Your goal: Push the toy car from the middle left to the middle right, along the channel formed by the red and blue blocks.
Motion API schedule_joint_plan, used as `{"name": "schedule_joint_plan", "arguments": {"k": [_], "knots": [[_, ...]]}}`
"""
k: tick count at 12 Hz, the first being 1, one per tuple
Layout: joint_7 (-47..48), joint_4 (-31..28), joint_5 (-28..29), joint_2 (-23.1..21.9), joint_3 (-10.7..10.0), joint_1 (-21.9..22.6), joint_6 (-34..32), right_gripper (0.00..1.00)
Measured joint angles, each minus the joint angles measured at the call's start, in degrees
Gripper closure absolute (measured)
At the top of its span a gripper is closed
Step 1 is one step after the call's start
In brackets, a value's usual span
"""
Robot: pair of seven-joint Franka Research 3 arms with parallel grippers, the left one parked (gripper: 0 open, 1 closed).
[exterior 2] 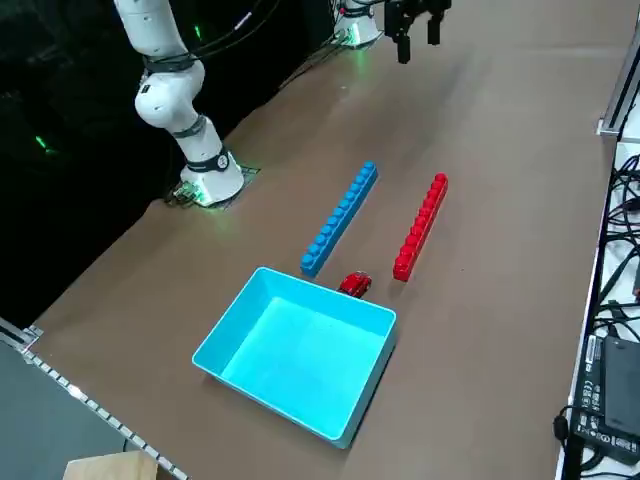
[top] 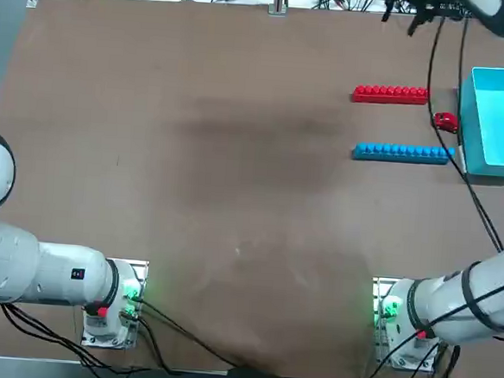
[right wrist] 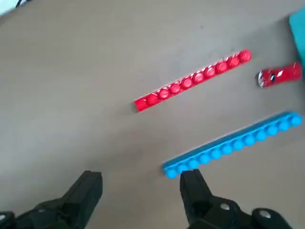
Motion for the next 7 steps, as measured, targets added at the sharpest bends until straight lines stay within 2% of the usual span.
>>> {"name": "schedule_joint_plan", "arguments": {"k": [3,7], "knots": [[-14.70,-0.03,0.01,-1.82,-0.07,-3.99,-2.26,0.00],[-24.47,-0.06,0.00,-3.75,-0.01,-7.43,-2.58,0.00]]}}
